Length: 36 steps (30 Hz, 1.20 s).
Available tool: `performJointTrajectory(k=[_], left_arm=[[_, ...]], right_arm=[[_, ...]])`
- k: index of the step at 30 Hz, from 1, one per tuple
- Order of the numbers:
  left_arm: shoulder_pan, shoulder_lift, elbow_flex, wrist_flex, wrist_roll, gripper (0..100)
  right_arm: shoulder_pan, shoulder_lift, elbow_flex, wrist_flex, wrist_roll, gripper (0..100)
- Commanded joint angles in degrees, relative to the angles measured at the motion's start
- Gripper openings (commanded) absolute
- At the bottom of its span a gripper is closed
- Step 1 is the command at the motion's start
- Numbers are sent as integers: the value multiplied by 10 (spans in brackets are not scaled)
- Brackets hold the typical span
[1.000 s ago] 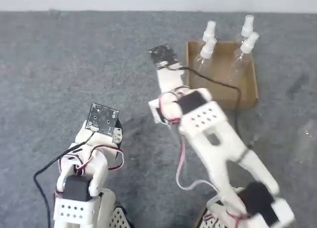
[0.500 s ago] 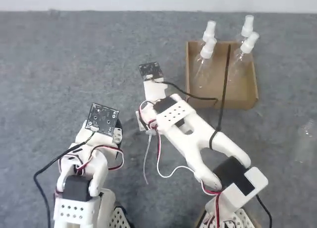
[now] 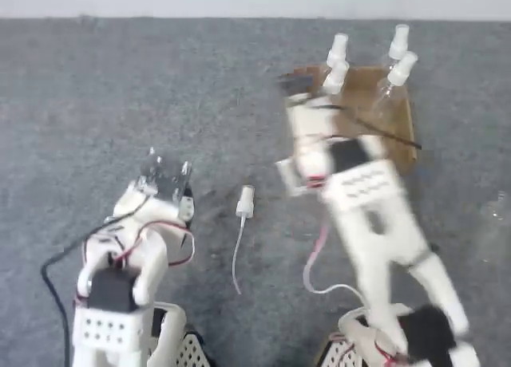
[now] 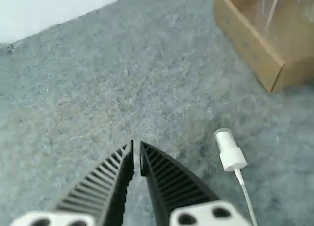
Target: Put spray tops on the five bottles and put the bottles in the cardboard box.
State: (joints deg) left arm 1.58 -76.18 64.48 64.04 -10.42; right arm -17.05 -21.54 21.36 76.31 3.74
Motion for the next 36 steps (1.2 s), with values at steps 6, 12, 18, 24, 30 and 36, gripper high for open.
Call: performJointTrajectory(k=[6,12,18,24,30,36], left_arm=[[53,393,-234,5,51,52],[101,546,-270,-67,91,133],[109,652,-323,-80,117,135],[148,739,-372,-80,147,134],[136,823,-387,-105,163,133],[136,863,-389,-116,163,133]], right_arm=[[383,-86,-14,65,214,191],[522,26,-4,-18,297,192],[586,170,-49,-62,312,192],[629,235,-97,-64,325,192],[633,263,-98,-72,382,192],[638,306,-98,-125,383,192]])
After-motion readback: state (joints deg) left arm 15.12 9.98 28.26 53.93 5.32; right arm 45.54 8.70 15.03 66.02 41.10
